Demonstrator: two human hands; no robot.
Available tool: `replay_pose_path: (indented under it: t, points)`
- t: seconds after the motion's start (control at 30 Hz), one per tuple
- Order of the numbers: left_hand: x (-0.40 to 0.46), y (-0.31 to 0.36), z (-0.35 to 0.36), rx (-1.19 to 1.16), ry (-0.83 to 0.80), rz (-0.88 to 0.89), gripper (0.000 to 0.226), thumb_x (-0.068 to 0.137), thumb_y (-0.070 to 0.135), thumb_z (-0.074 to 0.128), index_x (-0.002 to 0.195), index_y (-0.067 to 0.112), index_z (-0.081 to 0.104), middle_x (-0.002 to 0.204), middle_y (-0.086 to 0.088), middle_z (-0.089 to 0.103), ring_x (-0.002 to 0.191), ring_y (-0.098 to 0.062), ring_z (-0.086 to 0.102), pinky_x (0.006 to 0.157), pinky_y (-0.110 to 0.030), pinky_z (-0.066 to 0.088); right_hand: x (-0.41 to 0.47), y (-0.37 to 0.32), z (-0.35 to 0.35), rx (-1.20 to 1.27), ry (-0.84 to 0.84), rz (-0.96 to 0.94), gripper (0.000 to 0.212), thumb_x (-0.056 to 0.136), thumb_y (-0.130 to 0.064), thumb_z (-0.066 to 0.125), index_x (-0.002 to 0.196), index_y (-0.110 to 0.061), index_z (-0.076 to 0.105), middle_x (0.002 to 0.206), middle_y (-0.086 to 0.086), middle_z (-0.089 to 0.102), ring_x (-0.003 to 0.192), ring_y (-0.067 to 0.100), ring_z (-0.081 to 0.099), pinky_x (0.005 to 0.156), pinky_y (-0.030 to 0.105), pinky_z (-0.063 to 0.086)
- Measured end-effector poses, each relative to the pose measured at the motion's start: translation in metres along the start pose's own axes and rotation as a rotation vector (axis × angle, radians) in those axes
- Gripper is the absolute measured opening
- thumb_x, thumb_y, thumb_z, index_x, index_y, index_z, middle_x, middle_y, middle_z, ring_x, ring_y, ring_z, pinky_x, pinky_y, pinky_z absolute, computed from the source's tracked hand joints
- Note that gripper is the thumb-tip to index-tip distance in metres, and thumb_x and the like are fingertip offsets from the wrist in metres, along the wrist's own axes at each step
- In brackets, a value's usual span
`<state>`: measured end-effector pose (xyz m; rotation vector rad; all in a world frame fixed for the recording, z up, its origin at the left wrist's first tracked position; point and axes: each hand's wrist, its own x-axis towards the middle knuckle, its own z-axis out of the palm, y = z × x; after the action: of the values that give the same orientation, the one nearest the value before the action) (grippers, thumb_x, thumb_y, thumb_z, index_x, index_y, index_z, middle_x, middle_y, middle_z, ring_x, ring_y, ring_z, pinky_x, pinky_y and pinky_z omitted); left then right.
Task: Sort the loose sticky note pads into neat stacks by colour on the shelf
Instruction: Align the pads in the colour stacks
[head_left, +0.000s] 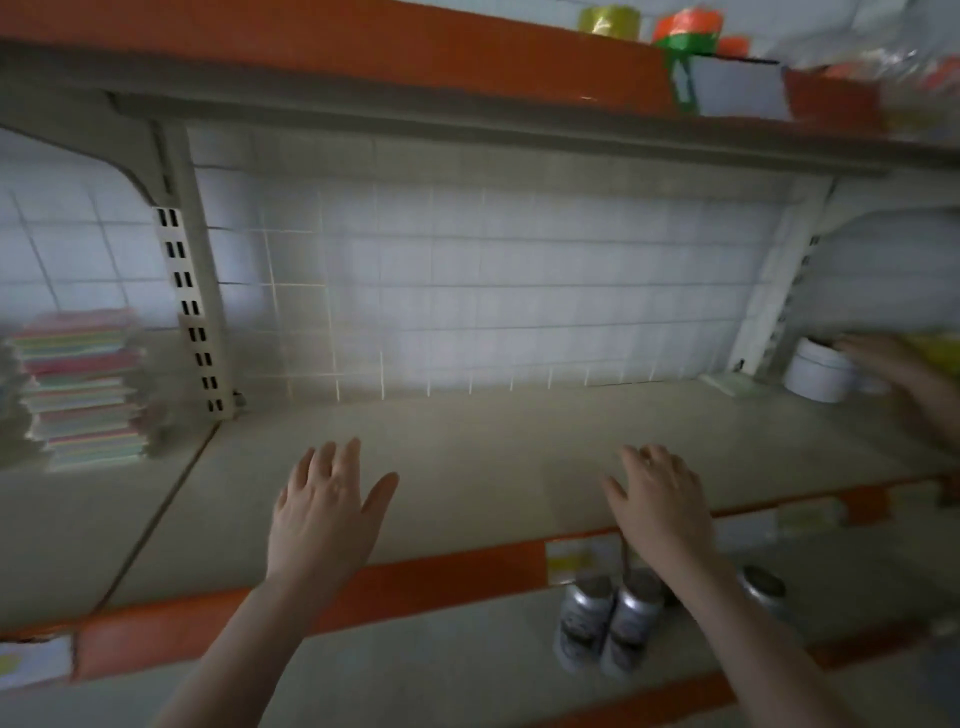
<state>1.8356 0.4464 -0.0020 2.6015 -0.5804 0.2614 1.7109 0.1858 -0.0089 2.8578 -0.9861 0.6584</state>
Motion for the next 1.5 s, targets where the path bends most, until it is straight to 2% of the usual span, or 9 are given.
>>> replay_pose_path:
  t: [0.27, 0.43, 0.7, 0.8, 0.97, 1.1, 1.2, 1.37, 1.5]
  points:
    - [0.014, 0.118, 0.047, -0.036, 0.034, 0.027, 0.061, 0.092, 0.053, 0.038, 0.144, 0.021, 0.033, 0.148, -0.003, 0.035, 0.140, -0.023, 0.025, 0.110, -0.040, 0.027, 0.042, 0.127, 0.008, 0.063, 0.020, 0.046, 0.034, 0.094, -0.039, 0.048, 0.118, -0.016, 0.057, 0.114, 0.007, 0.058, 0.108, 0.027, 0.053, 0.088, 0.035, 0.040]
    - [0.039, 0.157, 0.076, -0.039, 0.028, 0.054, 0.060, 0.091, 0.053, 0.039, 0.143, 0.022, 0.036, 0.148, -0.003, 0.036, 0.139, -0.023, 0.026, 0.109, -0.040, 0.028, 0.080, 0.168, 0.023, 0.083, 0.036, 0.060, 0.035, 0.095, -0.038, 0.045, 0.120, -0.016, 0.055, 0.115, 0.006, 0.057, 0.108, 0.025, 0.053, 0.088, 0.035, 0.040]
    - [0.078, 0.207, 0.114, -0.057, 0.017, 0.079, 0.057, 0.088, 0.049, 0.048, 0.135, 0.017, 0.048, 0.136, -0.008, 0.049, 0.130, -0.029, 0.039, 0.101, -0.046, 0.036, 0.146, 0.211, 0.037, 0.085, 0.032, 0.099, 0.032, 0.095, -0.035, 0.045, 0.118, -0.015, 0.056, 0.116, 0.008, 0.056, 0.107, 0.027, 0.051, 0.086, 0.033, 0.039]
    - [0.082, 0.217, 0.122, -0.034, 0.002, 0.055, 0.057, 0.087, 0.049, 0.051, 0.133, 0.016, 0.050, 0.135, -0.008, 0.051, 0.129, -0.029, 0.041, 0.101, -0.046, 0.037, 0.173, 0.226, 0.044, 0.069, 0.000, 0.109, 0.033, 0.095, -0.034, 0.045, 0.118, -0.014, 0.057, 0.114, 0.010, 0.057, 0.107, 0.028, 0.051, 0.084, 0.034, 0.040]
    - [0.079, 0.223, 0.131, 0.006, -0.015, -0.050, 0.068, 0.080, 0.057, 0.040, 0.132, 0.016, 0.052, 0.134, -0.008, 0.052, 0.127, -0.031, 0.044, 0.101, -0.046, 0.037, 0.223, 0.254, 0.073, 0.058, -0.055, 0.086, 0.032, 0.096, -0.035, 0.042, 0.112, -0.012, 0.058, 0.109, 0.010, 0.059, 0.101, 0.027, 0.054, 0.079, 0.034, 0.043]
    - [0.073, 0.236, 0.149, 0.020, -0.025, -0.149, 0.067, 0.081, 0.058, 0.039, 0.133, 0.018, 0.052, 0.136, -0.006, 0.051, 0.128, -0.029, 0.043, 0.102, -0.042, 0.036, 0.256, 0.270, 0.099, 0.085, -0.114, 0.108, 0.037, 0.096, -0.038, 0.038, 0.115, -0.012, 0.057, 0.118, 0.013, 0.056, 0.111, 0.030, 0.051, 0.087, 0.036, 0.041]
    - [0.075, 0.240, 0.163, 0.018, -0.066, -0.205, 0.056, 0.089, 0.053, 0.046, 0.136, 0.023, 0.047, 0.141, -0.001, 0.046, 0.131, -0.026, 0.039, 0.105, -0.039, 0.032, 0.265, 0.276, 0.116, 0.129, -0.147, 0.166, 0.039, 0.096, -0.043, 0.036, 0.111, -0.013, 0.056, 0.118, 0.016, 0.055, 0.109, 0.032, 0.052, 0.089, 0.038, 0.040]
    - [0.083, 0.227, 0.166, 0.028, -0.114, -0.222, 0.048, 0.092, 0.049, 0.046, 0.133, 0.024, 0.050, 0.140, -0.002, 0.046, 0.130, -0.027, 0.041, 0.105, -0.039, 0.032, 0.262, 0.283, 0.123, 0.241, -0.074, 0.194, 0.028, 0.096, -0.034, 0.039, 0.102, -0.011, 0.053, 0.112, 0.018, 0.055, 0.108, 0.034, 0.050, 0.087, 0.040, 0.038]
    - [0.080, 0.223, 0.166, 0.054, -0.114, -0.156, 0.045, 0.092, 0.045, 0.047, 0.130, 0.023, 0.052, 0.140, -0.001, 0.046, 0.129, -0.026, 0.041, 0.104, -0.038, 0.034, 0.256, 0.281, 0.122, 0.118, -0.017, 0.105, 0.029, 0.096, -0.033, 0.042, 0.107, -0.009, 0.053, 0.112, 0.015, 0.056, 0.108, 0.033, 0.050, 0.083, 0.040, 0.040]
